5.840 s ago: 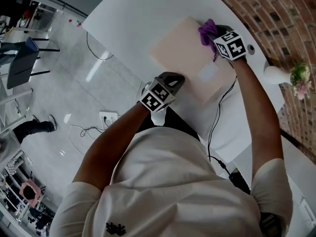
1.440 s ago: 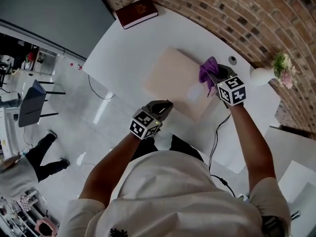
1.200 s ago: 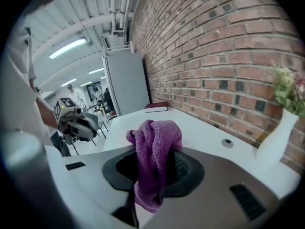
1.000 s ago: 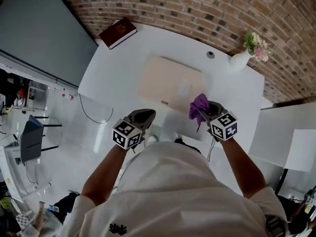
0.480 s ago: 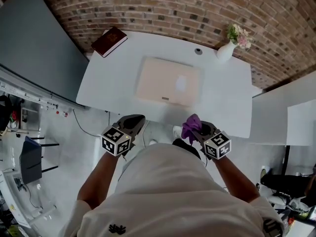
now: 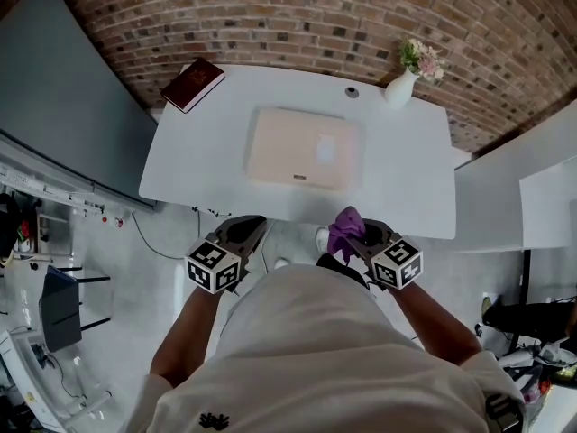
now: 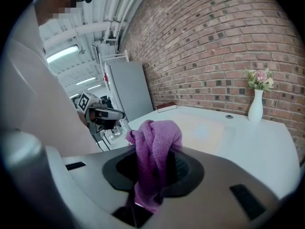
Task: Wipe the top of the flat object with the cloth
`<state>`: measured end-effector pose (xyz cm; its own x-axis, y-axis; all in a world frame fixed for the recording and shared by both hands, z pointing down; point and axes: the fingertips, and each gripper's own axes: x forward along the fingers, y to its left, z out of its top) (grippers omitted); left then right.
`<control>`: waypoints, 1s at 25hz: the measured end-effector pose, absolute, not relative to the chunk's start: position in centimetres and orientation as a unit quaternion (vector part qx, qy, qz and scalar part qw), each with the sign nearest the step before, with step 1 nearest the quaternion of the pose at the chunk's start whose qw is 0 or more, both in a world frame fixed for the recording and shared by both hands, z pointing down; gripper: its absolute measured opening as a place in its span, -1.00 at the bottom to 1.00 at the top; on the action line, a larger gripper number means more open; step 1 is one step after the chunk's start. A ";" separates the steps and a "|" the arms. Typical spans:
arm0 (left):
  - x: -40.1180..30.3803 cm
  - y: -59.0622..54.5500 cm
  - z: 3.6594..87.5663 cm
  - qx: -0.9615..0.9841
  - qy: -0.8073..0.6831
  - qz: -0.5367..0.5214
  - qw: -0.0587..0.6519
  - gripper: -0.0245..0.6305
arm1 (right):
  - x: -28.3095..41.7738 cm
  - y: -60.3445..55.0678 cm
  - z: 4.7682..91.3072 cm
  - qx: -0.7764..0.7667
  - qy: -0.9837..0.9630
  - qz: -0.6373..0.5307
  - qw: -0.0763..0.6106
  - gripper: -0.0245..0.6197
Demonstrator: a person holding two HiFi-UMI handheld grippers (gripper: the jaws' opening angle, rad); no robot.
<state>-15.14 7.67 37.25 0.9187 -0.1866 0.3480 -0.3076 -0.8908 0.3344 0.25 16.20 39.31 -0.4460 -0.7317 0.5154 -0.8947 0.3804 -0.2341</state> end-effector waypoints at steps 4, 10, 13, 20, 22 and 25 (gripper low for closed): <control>-15.6 8.3 37.2 0.959 -0.132 0.152 0.197 -0.85 | -0.3 16.2 39.0 0.491 -0.820 0.239 0.169 -0.57; -16.7 8.9 37.2 0.958 -0.139 0.151 0.201 -0.85 | -1.5 16.0 38.3 0.480 -0.829 0.229 0.175 -0.57; -17.0 8.9 37.4 0.957 -0.142 0.152 0.201 -0.85 | -1.7 16.0 38.2 0.476 -0.832 0.223 0.178 -0.57; -17.5 9.6 37.7 0.957 -0.143 0.153 0.202 -0.85 | -2.7 16.6 38.1 0.470 -0.836 0.219 0.182 -0.57; -17.4 9.8 37.8 0.956 -0.143 0.153 0.203 -0.85 | -2.6 16.8 38.0 0.467 -0.837 0.217 0.184 -0.57; -17.2 10.3 38.2 0.955 -0.145 0.153 0.208 -0.85 | -2.4 17.2 38.2 0.463 -0.838 0.217 0.188 -0.57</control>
<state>-17.18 10.27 38.21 0.9111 -0.2126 0.3530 -0.3400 -0.8720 0.3522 -2.41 17.17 38.17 -0.4999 -0.6955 0.5161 -0.8585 0.4767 -0.1892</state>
